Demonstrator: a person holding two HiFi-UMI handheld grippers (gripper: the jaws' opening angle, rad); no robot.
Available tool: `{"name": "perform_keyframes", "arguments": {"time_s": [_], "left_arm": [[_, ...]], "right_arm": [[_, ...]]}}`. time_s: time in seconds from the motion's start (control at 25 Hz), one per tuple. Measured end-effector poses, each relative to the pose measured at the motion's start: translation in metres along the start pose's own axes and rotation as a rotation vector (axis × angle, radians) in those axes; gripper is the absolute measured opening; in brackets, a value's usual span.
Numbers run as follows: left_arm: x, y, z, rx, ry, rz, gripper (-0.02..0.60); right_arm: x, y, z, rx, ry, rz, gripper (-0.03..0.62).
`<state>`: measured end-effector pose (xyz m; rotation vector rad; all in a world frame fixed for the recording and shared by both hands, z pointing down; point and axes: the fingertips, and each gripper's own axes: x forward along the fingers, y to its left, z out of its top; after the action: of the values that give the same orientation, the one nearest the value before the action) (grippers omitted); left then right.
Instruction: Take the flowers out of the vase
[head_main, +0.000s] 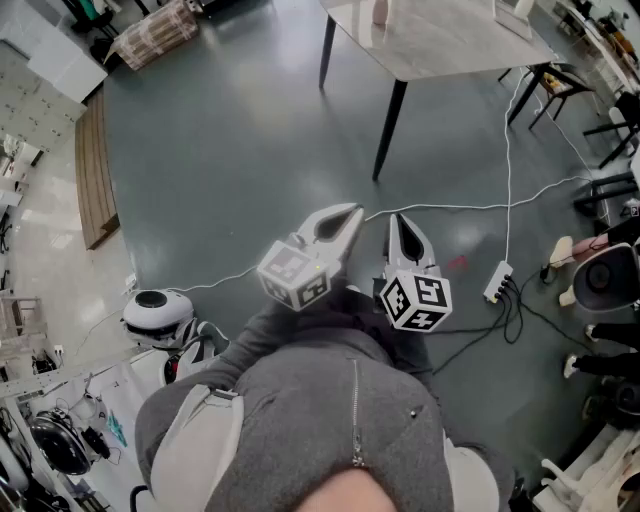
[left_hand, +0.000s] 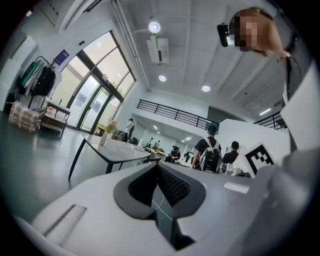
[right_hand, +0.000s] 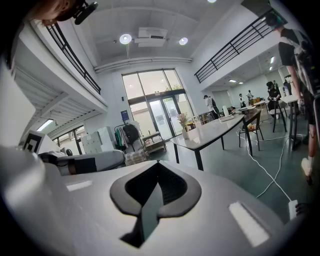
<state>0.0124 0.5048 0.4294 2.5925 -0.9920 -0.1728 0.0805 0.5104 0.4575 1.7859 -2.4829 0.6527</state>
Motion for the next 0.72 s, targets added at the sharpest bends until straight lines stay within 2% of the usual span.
{"name": "perform_keyframes", "arguments": {"time_s": [0.28, 0.56, 0.72], "left_arm": [[0.027, 0.019, 0.009, -0.009, 0.017, -0.015, 0.009], [0.072, 0.053, 0.025, -0.014, -0.004, -0.031, 0.009], [0.1, 0.078, 0.034, -0.03, 0.017, -0.02, 0.009]], "right_arm": [[0.032, -0.009, 0.01, 0.028, 0.003, -0.001, 0.003], [0.076, -0.026, 0.034, 0.037, -0.009, -0.009, 0.003], [0.11, -0.037, 0.048, 0.045, -0.002, -0.005, 0.003]]}}
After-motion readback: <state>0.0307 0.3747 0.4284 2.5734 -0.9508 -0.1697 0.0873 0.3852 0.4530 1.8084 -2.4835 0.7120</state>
